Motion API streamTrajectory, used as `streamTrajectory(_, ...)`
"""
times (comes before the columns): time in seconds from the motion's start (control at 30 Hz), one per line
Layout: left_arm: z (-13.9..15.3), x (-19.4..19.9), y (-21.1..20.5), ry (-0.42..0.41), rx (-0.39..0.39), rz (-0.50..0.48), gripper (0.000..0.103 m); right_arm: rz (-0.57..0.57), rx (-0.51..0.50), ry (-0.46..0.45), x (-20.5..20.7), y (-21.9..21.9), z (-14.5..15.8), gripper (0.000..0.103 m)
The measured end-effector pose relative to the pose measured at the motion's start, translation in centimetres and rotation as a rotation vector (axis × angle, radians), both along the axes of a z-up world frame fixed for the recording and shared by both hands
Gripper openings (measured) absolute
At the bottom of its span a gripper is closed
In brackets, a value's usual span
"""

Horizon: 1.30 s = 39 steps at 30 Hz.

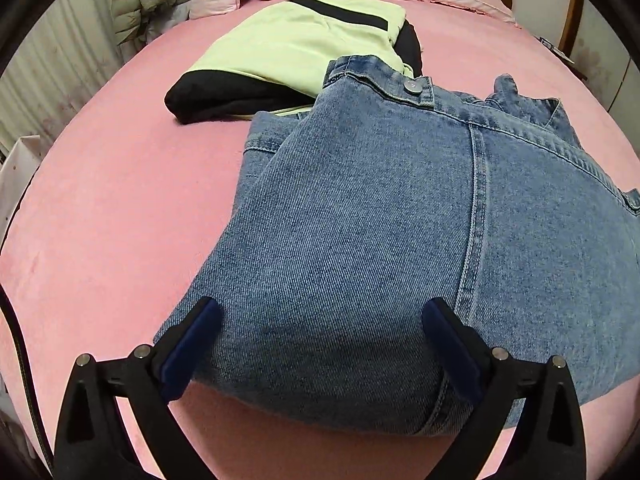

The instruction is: Fold large clothes

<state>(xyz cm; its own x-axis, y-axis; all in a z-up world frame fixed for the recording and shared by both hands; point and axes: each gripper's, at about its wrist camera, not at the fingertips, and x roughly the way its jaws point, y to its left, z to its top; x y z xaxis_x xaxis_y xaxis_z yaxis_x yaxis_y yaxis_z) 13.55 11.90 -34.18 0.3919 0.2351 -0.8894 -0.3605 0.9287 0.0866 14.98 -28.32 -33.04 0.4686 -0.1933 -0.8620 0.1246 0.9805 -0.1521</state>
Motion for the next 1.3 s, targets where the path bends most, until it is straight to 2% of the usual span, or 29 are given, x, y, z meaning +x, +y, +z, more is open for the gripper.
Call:
streamTrajectory(0.23, 0.5, 0.7, 0.3, 0.054, -0.039, 0.030, 0.101, -0.009, 0.013, 0.058, 1.7, 0.0, 0.6, 0.028)
streamTrajectory(0.4, 3.4, 0.5, 0.7, 0.065, -0.088, 0.078, 0.101, -0.013, 0.080, 0.081, 2.2, 0.2, 2.7, 0.029)
streamTrajectory(0.53, 7.0, -0.1, 0.5, 0.032, -0.142, 0.074, 0.101, -0.005, 0.127, 0.056, 1.6, 1.4, 5.9, 0.031)
streamTrajectory(0.6, 9.3, -0.7, 0.2, -0.004, -0.170, 0.056, 0.101, 0.014, 0.148, 0.032, 1.1, 2.7, 8.0, 0.037)
streamTrajectory(0.77, 14.2, -2.5, -0.2, -0.098, -0.222, 0.029, 0.101, 0.079, 0.186, -0.044, 0.4, 6.1, 12.4, 0.038)
streamTrajectory(0.9, 16.0, -4.6, 0.0, -0.143, -0.280, 0.040, 0.101, 0.139, 0.216, -0.106, 0.0, 9.3, 15.3, 0.042)
streamTrajectory(1.0, 15.5, -6.1, 0.3, -0.152, -0.346, 0.060, 0.101, 0.179, 0.234, -0.161, -0.5, 11.6, 16.8, 0.050)
streamTrajectory(1.1, 13.7, -7.7, 0.7, -0.154, -0.445, 0.081, 0.101, 0.207, 0.247, -0.213, -1.1, 13.7, 17.7, 0.055)
streamTrajectory(1.2, 10.7, -8.7, 1.0, -0.145, -0.530, 0.099, 0.101, 0.238, 0.262, -0.254, -1.8, 15.7, 17.7, 0.056)
streamTrajectory(1.3, 7.6, -9.4, 1.3, -0.174, -0.590, 0.117, 0.101, 0.252, 0.269, -0.279, -2.3, 17.2, 16.5, 0.056)
